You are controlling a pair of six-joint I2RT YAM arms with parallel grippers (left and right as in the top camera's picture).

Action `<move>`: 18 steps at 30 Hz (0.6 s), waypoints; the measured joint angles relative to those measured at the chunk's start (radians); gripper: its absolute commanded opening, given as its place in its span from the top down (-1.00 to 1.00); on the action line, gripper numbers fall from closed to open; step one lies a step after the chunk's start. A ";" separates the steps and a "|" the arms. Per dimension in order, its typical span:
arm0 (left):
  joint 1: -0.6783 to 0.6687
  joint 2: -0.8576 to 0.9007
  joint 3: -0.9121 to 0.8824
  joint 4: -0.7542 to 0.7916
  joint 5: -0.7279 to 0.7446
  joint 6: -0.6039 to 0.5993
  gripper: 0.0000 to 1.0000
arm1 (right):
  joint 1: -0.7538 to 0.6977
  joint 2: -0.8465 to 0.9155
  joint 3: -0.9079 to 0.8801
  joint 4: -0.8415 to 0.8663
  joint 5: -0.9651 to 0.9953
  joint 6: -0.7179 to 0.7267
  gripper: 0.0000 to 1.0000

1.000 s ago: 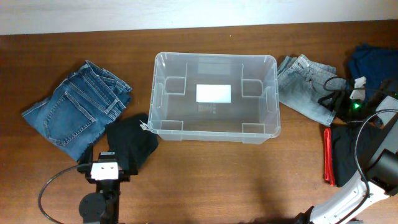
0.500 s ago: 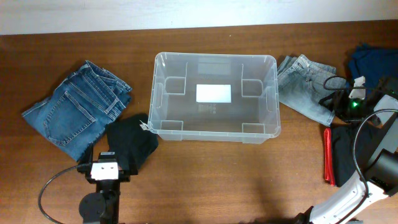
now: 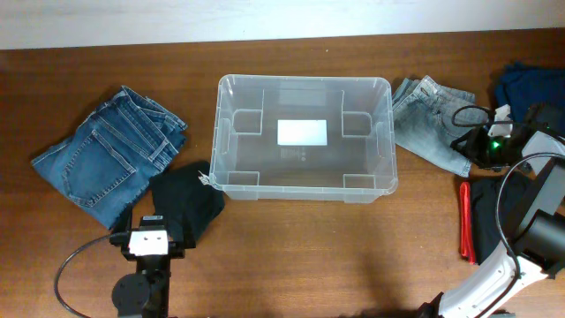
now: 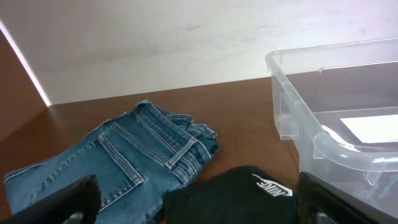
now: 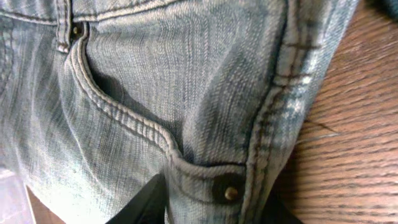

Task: Pack container
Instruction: 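Lower the right gripper and pinch the light-blue jeans at the waistband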

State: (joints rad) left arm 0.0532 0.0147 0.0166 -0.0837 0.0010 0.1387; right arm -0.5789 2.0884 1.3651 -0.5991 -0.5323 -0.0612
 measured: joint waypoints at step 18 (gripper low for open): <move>0.000 0.000 0.000 0.000 0.000 0.000 -0.99 | 0.120 -0.014 0.069 -0.109 0.242 0.032 0.61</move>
State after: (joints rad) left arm 0.0528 0.0147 0.0166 -0.0837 0.0010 0.1387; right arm -0.4591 2.0743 1.4342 -0.7086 -0.2901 -0.0296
